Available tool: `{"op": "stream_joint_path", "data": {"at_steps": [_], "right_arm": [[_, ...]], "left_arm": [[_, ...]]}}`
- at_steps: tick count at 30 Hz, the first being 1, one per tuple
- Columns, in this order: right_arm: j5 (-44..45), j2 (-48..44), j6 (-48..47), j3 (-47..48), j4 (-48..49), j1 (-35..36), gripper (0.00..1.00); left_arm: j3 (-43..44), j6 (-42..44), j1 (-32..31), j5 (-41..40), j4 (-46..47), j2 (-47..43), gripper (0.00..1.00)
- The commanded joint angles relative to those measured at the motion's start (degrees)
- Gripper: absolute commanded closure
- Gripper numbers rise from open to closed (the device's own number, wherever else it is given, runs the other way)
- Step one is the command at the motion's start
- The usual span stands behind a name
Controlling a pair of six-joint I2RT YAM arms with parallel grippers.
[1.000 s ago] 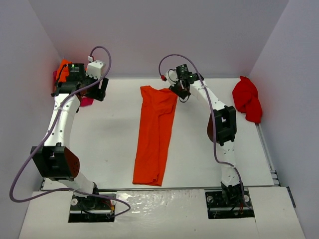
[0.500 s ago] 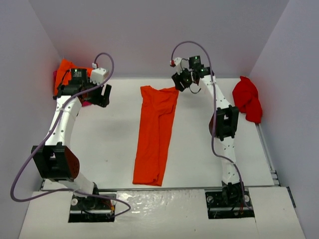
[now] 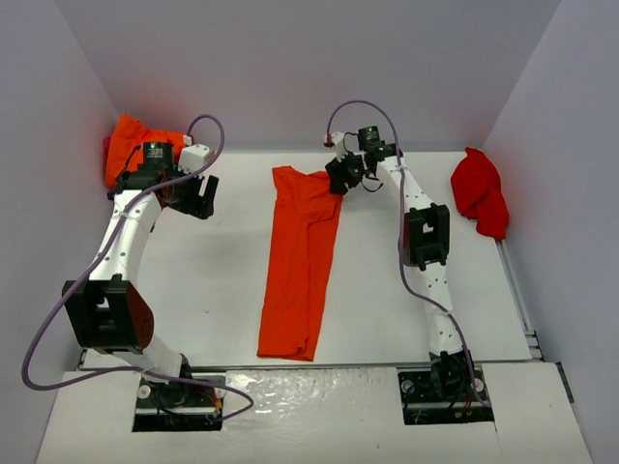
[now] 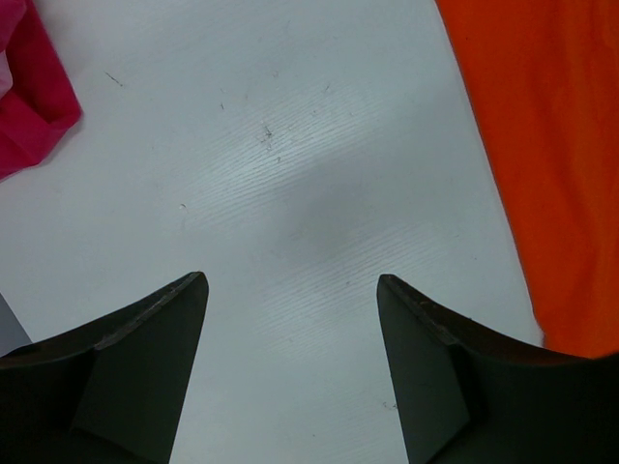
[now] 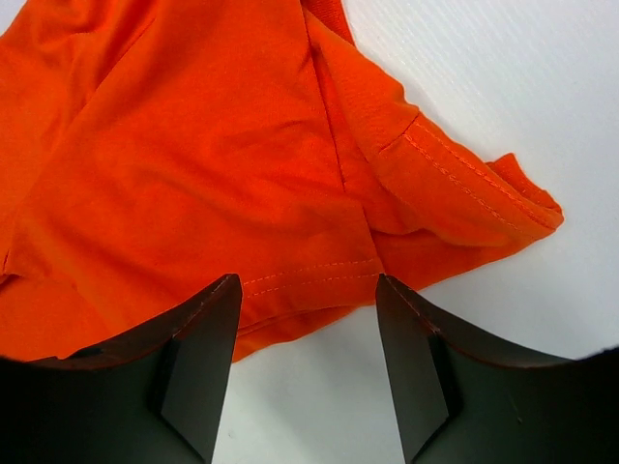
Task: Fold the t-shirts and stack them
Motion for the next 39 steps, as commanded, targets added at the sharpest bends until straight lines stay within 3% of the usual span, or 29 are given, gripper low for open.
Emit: {"op": "stream_joint_path", "data": {"at_steps": [1, 8, 13, 26, 29, 30, 32, 34, 36, 37, 39], "right_arm": [[-0.4, -0.9, 0.1, 1.5, 2.9, 0.3, 0.47], [1.0, 0.2, -0.2, 0.7, 3.5, 0.3, 0.6], [1.7, 1.4, 0.2, 0.9, 3.8, 0.4, 0.62], [4.3, 2.2, -0.1, 0.9, 4.8, 0.2, 0.42], [3.1, 2.2, -0.4, 0.7, 4.8, 0.3, 0.56], [2.9, 2.2, -0.4, 0.7, 4.8, 0.3, 0.64], [2.9, 1.9, -0.3, 0.6, 5.0, 0.3, 0.93], [3.7, 1.5, 0.1, 0.3, 5.2, 0.3, 1.0], [4.1, 0.6, 0.0, -0.7, 5.3, 0.3, 0.97], [4.4, 0.2, 0.1, -1.2, 5.4, 0.3, 0.78], [5.6, -0.9, 0.9, -2.2, 5.6, 0.4, 0.18]], "left_arm": [[-0.2, 0.9, 0.4, 0.3, 2.5, -2.8, 0.32], [-0.7, 1.3, 0.4, 0.3, 3.0, -2.4, 0.32], [-1.1, 1.5, 0.5, 0.2, 3.1, -2.3, 0.32], [-1.5, 2.0, 0.4, 0.2, 3.0, -2.4, 0.32], [-1.5, 2.1, 0.4, 0.1, 2.9, -2.3, 0.32], [-1.5, 2.1, 0.4, 0.1, 2.9, -2.3, 0.32], [-1.5, 2.2, 0.4, 0.2, 2.9, -2.1, 0.33], [-1.5, 2.2, 0.4, 0.6, 2.8, -2.1, 0.33], [-1.5, 2.2, 0.4, 1.0, 2.8, -2.3, 0.33], [-1.5, 2.2, 0.4, 1.5, 2.8, -2.3, 0.33], [-1.7, 2.4, 0.4, 2.2, 3.0, -2.4, 0.33]]}}
